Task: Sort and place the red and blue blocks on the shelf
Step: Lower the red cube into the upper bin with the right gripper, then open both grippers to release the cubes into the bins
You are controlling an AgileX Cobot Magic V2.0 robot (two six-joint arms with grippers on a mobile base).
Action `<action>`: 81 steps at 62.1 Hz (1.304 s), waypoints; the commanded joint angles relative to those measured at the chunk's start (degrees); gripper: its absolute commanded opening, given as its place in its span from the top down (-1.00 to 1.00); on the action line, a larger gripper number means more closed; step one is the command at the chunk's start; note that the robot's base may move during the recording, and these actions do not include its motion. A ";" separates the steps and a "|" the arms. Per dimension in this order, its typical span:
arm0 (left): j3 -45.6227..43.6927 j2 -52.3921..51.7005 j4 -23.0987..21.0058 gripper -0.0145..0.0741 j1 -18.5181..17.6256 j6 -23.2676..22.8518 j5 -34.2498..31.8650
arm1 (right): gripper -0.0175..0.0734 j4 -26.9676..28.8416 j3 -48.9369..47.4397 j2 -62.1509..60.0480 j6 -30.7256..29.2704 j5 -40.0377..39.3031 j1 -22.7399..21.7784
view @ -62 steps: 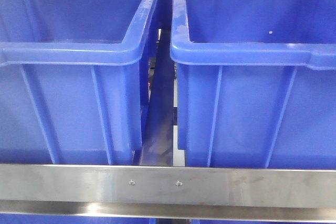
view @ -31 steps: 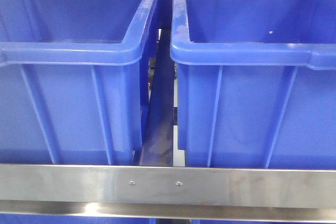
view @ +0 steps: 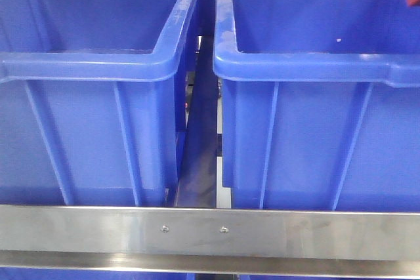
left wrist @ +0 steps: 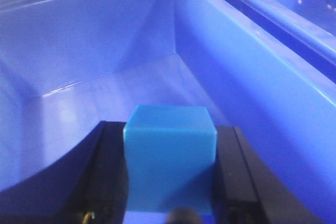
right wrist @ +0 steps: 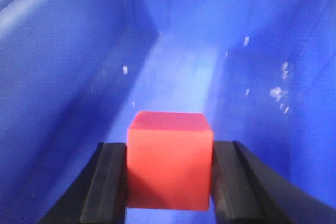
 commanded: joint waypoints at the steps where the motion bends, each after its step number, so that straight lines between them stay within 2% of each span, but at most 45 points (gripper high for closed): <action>1: -2.32 1.39 -4.56 0.39 -0.17 -0.04 -7.66 | 0.51 -0.53 -2.30 0.21 -0.26 -7.81 0.04; 6: -2.45 3.29 -6.73 0.39 -0.17 -0.04 -9.74 | 0.51 -0.53 -2.30 1.24 -0.26 -9.31 0.04; 11: -2.45 4.51 -6.76 0.39 -0.17 -0.04 -11.34 | 0.51 -0.53 -2.30 1.98 -0.26 -9.66 0.04; 36: -2.45 4.94 -6.85 0.39 -0.17 -0.04 -11.42 | 0.51 -0.53 -2.25 2.45 -0.26 -9.47 0.04; 42: -2.45 4.94 -6.96 0.39 -0.17 -0.04 -11.42 | 0.43 -0.53 -2.25 2.45 -0.26 -8.89 0.04; 47: -2.45 4.94 -6.96 0.37 -0.17 -0.04 -11.30 | 0.25 -0.53 -2.25 2.45 -0.26 -8.20 0.04; 51: -2.45 4.94 -6.96 0.28 -0.17 -0.04 -10.57 | 0.02 -0.53 -2.25 2.45 -0.26 -7.46 0.04; 55: -2.45 4.94 -6.96 0.11 -0.17 -0.04 -9.81 | -0.24 -0.53 -2.25 2.45 -0.26 -6.98 0.04; 60: -2.45 4.94 -6.96 -0.19 -0.17 -0.04 -9.27 | -0.59 -0.53 -2.25 2.45 -0.26 -6.91 0.04; 64: -2.45 4.94 -6.96 -0.44 -0.17 -0.04 -9.27 | -0.74 -0.53 -2.25 2.45 -0.26 -6.63 0.04; 70: -2.45 4.94 -6.96 -0.65 -0.17 -0.04 -9.02 | -0.74 -0.53 -2.25 2.45 -0.26 -5.75 0.04; 81: -2.45 4.83 -6.96 -0.65 -0.17 -0.04 -8.64 | -0.74 -0.53 -2.25 2.45 -0.26 -5.34 0.04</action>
